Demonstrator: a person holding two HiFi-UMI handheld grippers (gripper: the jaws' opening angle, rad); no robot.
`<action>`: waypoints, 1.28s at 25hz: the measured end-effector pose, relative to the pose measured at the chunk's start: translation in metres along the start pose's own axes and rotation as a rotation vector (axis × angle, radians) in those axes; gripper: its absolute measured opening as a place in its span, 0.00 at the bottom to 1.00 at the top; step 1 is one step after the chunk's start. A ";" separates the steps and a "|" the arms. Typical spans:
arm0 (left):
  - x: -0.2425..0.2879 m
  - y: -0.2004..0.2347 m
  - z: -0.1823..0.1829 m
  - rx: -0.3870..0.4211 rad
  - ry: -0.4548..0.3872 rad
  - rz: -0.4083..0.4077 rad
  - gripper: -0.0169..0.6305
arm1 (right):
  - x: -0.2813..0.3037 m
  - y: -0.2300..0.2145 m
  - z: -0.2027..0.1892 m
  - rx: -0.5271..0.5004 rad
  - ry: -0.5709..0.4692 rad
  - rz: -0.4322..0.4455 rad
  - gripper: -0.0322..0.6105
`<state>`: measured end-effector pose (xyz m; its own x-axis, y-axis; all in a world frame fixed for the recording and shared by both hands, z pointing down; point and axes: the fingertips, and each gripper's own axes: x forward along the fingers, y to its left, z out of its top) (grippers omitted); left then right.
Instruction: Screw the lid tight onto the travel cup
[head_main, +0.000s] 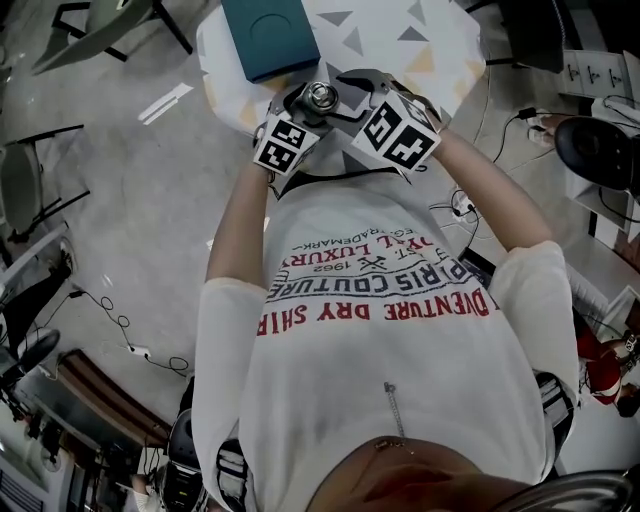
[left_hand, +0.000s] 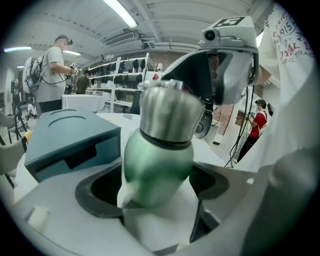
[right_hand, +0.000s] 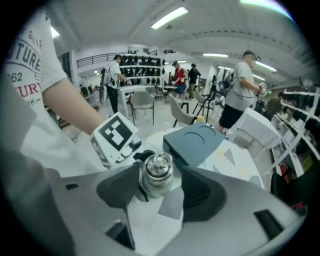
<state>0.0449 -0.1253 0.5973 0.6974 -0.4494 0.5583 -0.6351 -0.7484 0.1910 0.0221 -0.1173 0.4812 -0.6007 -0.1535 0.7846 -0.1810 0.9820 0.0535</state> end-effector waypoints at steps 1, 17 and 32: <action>-0.005 -0.003 0.002 0.005 -0.005 0.003 0.65 | -0.006 -0.002 0.002 0.044 -0.041 -0.017 0.45; -0.125 -0.017 0.113 -0.104 -0.329 0.322 0.64 | -0.108 -0.039 0.023 0.319 -0.536 -0.301 0.08; -0.229 -0.010 0.205 -0.040 -0.520 0.612 0.04 | -0.177 -0.045 0.059 0.264 -0.748 -0.403 0.07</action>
<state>-0.0402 -0.1146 0.3026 0.2810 -0.9512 0.1273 -0.9593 -0.2824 0.0070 0.0908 -0.1409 0.3031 -0.7872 -0.6043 0.1228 -0.6067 0.7946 0.0213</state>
